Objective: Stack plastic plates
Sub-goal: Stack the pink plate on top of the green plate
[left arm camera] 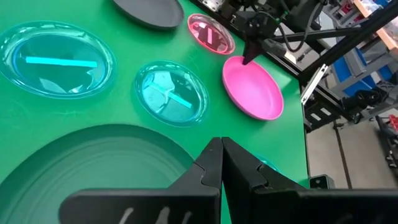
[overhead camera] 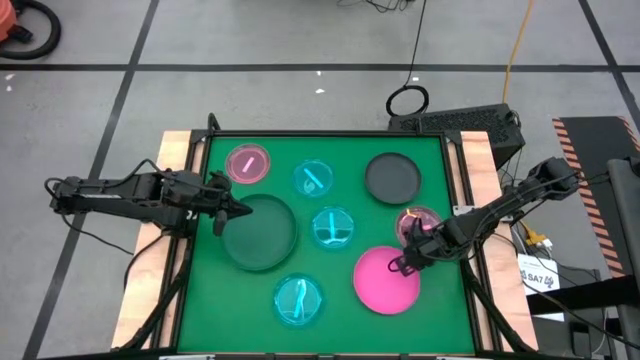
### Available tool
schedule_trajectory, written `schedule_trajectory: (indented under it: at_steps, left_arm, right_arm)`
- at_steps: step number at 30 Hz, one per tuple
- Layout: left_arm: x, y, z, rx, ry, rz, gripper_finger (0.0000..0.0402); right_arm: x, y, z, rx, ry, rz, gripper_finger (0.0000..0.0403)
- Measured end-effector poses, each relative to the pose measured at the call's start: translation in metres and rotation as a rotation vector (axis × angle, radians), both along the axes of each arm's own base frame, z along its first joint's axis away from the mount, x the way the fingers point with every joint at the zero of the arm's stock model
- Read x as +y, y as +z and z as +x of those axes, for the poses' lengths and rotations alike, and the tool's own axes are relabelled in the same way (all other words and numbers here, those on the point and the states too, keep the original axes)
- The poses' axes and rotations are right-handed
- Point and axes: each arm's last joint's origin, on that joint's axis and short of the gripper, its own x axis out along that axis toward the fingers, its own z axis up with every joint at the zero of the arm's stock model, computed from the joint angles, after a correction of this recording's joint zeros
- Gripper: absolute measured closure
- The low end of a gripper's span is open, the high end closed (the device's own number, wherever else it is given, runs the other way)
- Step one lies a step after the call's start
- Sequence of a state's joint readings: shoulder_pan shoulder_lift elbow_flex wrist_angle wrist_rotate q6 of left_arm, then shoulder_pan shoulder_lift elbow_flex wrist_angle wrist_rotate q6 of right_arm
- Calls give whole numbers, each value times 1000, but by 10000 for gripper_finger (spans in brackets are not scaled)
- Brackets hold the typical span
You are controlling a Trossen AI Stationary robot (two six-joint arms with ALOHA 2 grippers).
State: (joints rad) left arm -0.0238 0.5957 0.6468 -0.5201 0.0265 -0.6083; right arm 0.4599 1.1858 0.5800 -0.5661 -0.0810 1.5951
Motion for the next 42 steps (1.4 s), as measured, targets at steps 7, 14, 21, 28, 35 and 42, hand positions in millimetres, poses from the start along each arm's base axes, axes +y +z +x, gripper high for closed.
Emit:
schedule_trajectory:
  at_steps: [7, 14, 21, 28, 35, 42]
  left_arm:
    - [1, -2, 1, 22, 47, -23, 389]
    - [1, -7, 10, 64, 85, -42, 339]
    - [1, -13, 18, 107, 100, -62, 319]
    - [1, -14, 21, 123, 155, -157, 318]
    - [1, -16, 24, 142, 238, -327, 272]
    - [2, -20, 33, 145, 371, -456, 164]
  right_arm:
    - [2, 15, 13, -71, -45, 22, 398]
    - [-5, 39, 31, -175, -133, -20, 399]
    - [-21, 60, 48, -258, -219, -62, 400]
    - [-39, 75, 69, -291, -234, -106, 400]
    - [-54, 85, 106, -302, -199, -167, 400]
    - [-70, 90, 143, -313, -148, -228, 398]
